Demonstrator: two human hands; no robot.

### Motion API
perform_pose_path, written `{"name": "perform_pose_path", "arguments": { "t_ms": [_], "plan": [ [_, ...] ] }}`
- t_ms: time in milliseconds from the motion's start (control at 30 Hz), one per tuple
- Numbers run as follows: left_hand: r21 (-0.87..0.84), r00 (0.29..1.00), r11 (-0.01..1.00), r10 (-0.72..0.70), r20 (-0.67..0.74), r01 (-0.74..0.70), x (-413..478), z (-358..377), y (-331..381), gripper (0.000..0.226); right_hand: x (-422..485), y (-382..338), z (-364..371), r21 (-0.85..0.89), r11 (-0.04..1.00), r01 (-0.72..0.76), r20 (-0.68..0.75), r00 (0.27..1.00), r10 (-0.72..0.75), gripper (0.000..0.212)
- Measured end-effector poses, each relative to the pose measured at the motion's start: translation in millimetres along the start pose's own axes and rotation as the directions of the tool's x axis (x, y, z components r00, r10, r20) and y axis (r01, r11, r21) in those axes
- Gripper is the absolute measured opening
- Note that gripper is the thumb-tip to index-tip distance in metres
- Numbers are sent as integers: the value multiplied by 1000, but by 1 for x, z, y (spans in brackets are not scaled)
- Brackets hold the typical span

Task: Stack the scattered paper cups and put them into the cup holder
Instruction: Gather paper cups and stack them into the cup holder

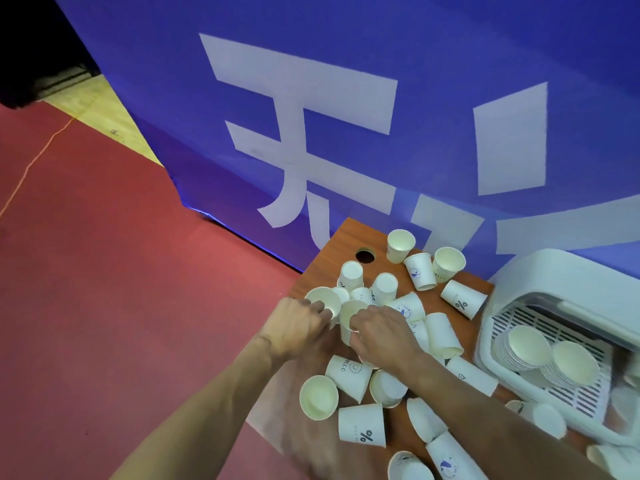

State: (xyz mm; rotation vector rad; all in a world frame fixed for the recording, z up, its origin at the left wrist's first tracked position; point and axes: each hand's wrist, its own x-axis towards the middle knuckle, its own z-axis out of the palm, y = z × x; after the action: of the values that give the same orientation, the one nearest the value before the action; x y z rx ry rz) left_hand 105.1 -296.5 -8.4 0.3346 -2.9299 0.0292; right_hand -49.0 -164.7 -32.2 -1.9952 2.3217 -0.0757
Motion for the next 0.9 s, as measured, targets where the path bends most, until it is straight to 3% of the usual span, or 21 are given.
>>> {"name": "perform_pose_path", "arguments": {
  "t_ms": [233,500,700,900],
  "plan": [
    [-15,993,995,96,-61,-97,30,-5,24,26,-38,35,-18,98,985,-144,-160,974,159,7],
    [47,953,961,277,-124,-273,93,-19,64,24,-118,90,-47,121,907,-403,-162,893,419,7],
    [-10,882,902,420,-212,-432,148,-26,131,25,-189,124,-63,169,825,-539,-157,812,562,12],
    [-71,841,849,501,-204,-524,174,-18,204,26,-253,151,-66,171,739,-651,-139,727,673,15]
  ]
}}
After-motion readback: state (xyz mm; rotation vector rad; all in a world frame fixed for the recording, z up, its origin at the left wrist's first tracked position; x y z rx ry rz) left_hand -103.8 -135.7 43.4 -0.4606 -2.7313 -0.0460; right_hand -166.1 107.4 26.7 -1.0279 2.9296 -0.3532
